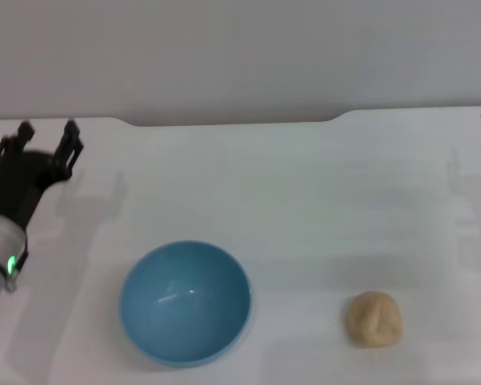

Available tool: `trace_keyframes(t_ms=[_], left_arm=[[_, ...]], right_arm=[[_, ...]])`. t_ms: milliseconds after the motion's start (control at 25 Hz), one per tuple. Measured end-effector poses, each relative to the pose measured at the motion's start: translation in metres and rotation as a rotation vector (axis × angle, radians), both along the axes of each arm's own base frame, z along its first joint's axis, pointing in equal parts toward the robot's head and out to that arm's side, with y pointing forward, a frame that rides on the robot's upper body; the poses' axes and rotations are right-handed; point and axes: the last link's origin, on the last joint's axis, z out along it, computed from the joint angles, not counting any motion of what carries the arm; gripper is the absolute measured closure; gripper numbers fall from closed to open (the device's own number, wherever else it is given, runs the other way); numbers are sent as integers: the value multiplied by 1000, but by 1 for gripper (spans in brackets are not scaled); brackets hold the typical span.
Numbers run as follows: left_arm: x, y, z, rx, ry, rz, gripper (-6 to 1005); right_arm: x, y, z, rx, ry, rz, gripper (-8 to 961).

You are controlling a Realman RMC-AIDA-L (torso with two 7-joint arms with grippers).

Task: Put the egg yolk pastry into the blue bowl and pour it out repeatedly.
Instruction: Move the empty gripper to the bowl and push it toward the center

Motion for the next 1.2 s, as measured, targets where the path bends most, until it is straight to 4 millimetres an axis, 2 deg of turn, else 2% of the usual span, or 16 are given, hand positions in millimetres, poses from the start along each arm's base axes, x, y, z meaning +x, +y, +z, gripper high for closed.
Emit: trace_keyframes(t_ms=[280, 480, 640, 800, 1200], left_arm=[[26, 65, 18, -220, -55, 5, 337], [54, 96, 29, -313, -31, 13, 346], [76, 103, 30, -360, 22, 20, 354], [103, 103, 24, -418, 148, 55, 362], [160, 78, 29, -493, 411, 128, 381]], right_arm=[[3, -4, -2, -5, 3, -9, 510], [5, -6, -3, -7, 5, -15, 513], [5, -7, -3, -8, 6, -16, 515], [4, -6, -3, -8, 6, -13, 517], [2, -4, -3, -9, 5, -6, 523]])
